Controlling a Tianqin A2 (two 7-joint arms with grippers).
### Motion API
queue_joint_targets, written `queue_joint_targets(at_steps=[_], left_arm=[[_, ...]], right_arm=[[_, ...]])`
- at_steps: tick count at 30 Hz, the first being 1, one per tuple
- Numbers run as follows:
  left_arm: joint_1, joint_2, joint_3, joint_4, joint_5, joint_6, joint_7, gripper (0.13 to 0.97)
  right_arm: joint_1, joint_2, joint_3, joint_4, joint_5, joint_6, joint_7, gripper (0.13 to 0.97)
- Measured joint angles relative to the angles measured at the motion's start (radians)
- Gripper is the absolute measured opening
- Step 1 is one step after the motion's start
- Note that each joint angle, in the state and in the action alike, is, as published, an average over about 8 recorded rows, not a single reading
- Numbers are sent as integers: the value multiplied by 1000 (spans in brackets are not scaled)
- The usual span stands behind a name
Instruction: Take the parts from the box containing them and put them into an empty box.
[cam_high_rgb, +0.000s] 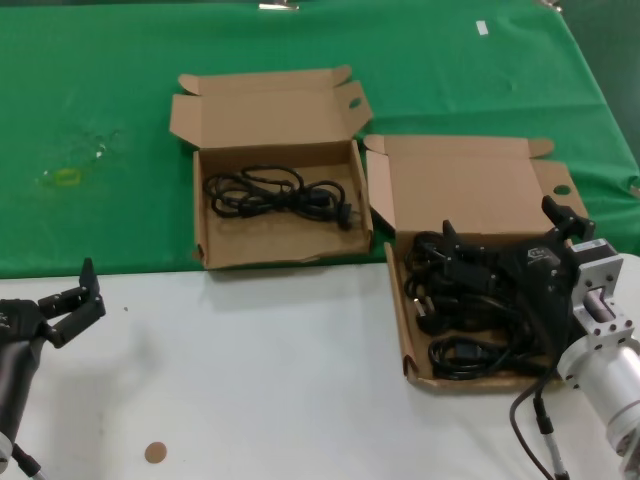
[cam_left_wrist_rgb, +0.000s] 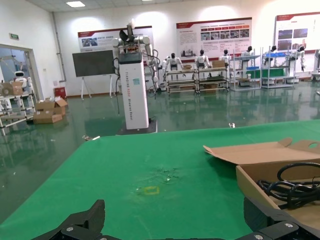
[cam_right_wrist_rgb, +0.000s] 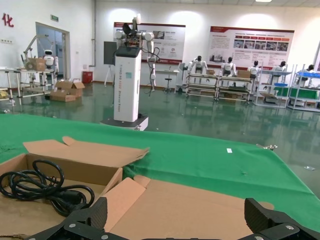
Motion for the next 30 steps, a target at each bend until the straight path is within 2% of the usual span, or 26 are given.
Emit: queue_joint_targets(at_steps=[30], left_arm=[[0, 0, 0, 0, 0, 0, 0, 966]], right_arm=[[0, 0, 0, 0, 0, 0, 0, 966]])
